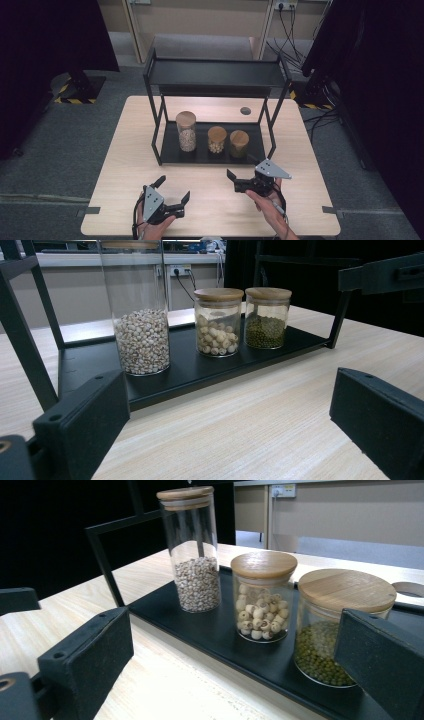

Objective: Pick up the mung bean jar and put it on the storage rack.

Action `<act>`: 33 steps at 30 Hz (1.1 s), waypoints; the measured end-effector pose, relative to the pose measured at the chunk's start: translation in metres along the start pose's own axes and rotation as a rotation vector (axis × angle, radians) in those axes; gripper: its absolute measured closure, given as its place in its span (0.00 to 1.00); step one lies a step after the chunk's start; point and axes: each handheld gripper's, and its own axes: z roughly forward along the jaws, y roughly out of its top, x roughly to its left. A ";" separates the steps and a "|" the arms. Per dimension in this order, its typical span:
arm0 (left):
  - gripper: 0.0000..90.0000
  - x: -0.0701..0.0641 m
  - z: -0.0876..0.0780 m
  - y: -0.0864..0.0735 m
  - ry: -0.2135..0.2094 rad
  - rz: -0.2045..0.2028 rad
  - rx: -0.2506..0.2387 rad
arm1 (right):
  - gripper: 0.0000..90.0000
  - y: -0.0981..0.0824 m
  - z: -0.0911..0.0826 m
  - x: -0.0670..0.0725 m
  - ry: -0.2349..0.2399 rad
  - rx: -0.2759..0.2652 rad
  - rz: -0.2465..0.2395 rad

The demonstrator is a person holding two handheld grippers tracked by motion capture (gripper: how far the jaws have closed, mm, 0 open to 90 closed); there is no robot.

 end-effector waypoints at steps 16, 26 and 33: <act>0.02 0.000 0.000 0.000 0.001 -0.002 -0.002 | 0.03 -0.010 -0.012 0.009 0.061 0.002 -0.011; 0.02 0.001 0.000 0.000 0.005 -0.003 -0.002 | 0.03 -0.015 -0.015 0.011 0.085 0.010 -0.010; 0.02 0.001 0.000 0.000 0.007 -0.003 -0.002 | 0.03 -0.019 -0.018 0.012 0.097 0.014 -0.005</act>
